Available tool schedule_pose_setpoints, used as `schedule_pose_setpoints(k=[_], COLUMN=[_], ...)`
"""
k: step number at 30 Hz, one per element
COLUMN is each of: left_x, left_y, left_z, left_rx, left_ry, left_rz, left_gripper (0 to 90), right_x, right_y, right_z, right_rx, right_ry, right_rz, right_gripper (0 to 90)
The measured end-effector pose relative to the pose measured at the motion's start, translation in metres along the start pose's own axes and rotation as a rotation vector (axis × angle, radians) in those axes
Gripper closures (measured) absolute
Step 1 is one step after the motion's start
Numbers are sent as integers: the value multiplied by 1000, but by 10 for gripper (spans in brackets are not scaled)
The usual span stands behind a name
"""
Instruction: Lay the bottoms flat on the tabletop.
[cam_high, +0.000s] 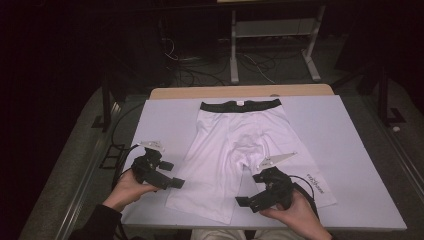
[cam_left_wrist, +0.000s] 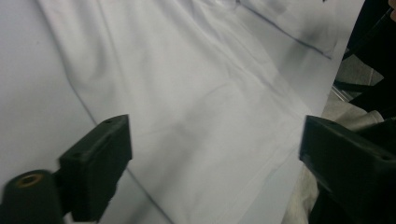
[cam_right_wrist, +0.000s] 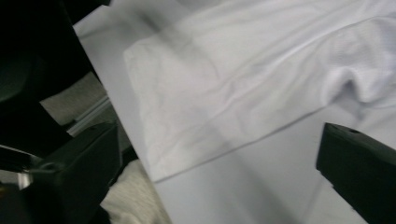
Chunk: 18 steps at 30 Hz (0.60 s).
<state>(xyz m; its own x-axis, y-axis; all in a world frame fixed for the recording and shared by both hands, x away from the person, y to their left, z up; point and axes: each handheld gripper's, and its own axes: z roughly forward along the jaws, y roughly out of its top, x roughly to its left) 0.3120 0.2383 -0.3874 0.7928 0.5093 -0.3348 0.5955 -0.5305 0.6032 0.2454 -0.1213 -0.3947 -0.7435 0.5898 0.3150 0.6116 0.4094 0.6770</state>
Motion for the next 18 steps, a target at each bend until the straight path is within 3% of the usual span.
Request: schedule_pose_setpoints(k=[6,12,18], left_x=[-3,-5,-8], left_y=[6,12,17], left_z=[3,5,6], left_rx=[-29,-65,-145], left_ry=[17,48,61], left_rz=[34,41,43], left_gripper=[0,0,0], right_x=[-17,-34,-56], right_y=[1,-2,-9], right_z=[-17,-31,-45], right_rx=[-26,-41,-69], right_ry=[-16,-51,-58], right_rz=[23,43,90], right_gripper=[0,0,0])
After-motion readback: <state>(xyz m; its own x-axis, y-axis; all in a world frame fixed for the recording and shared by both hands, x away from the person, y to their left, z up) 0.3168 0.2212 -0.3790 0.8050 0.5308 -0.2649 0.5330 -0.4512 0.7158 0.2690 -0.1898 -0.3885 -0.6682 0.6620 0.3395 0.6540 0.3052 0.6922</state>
